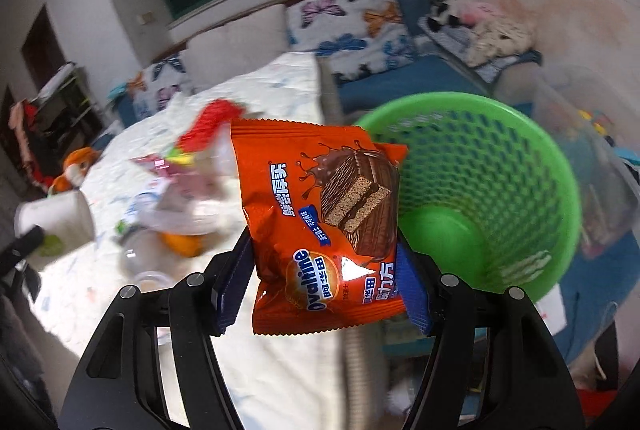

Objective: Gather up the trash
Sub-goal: 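Drop the wrapper into the green basket with the right tool while the left drops the cup, then grasp the clear pudding cup with the left tool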

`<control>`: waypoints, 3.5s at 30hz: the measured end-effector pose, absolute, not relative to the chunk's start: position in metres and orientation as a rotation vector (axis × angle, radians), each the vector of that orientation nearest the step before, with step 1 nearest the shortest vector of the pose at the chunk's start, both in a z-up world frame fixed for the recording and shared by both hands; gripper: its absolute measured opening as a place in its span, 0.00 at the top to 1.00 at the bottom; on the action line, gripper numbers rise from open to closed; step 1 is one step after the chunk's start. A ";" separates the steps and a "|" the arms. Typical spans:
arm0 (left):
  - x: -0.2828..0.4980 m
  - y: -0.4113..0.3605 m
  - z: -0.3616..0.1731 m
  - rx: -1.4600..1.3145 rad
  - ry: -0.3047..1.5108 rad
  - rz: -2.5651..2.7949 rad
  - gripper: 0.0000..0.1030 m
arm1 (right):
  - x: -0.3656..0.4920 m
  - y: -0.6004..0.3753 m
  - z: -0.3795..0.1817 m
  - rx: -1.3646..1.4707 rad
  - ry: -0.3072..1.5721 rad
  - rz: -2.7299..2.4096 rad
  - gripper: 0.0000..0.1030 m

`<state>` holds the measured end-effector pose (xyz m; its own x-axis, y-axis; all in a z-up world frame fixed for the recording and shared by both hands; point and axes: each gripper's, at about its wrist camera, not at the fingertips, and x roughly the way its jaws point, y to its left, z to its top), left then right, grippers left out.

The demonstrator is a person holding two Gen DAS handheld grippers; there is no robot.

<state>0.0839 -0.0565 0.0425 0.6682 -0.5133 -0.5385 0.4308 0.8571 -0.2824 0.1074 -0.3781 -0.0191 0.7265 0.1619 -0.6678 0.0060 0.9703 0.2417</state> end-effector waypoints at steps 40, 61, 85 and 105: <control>0.192 -0.337 -0.014 0.161 0.935 -0.876 0.90 | 0.070 -0.486 -0.040 0.346 0.752 -0.119 0.12; 0.152 -0.235 0.023 0.138 0.785 -0.716 0.51 | 0.060 -0.426 -0.021 0.320 0.720 0.000 0.12; 0.132 -0.106 -0.015 -0.032 0.871 -0.602 0.70 | 0.050 -0.333 -0.018 0.229 0.760 0.191 0.12; 0.139 -0.084 -0.027 -0.097 0.883 -0.576 0.70 | 0.051 -0.301 -0.027 0.205 0.784 0.273 0.12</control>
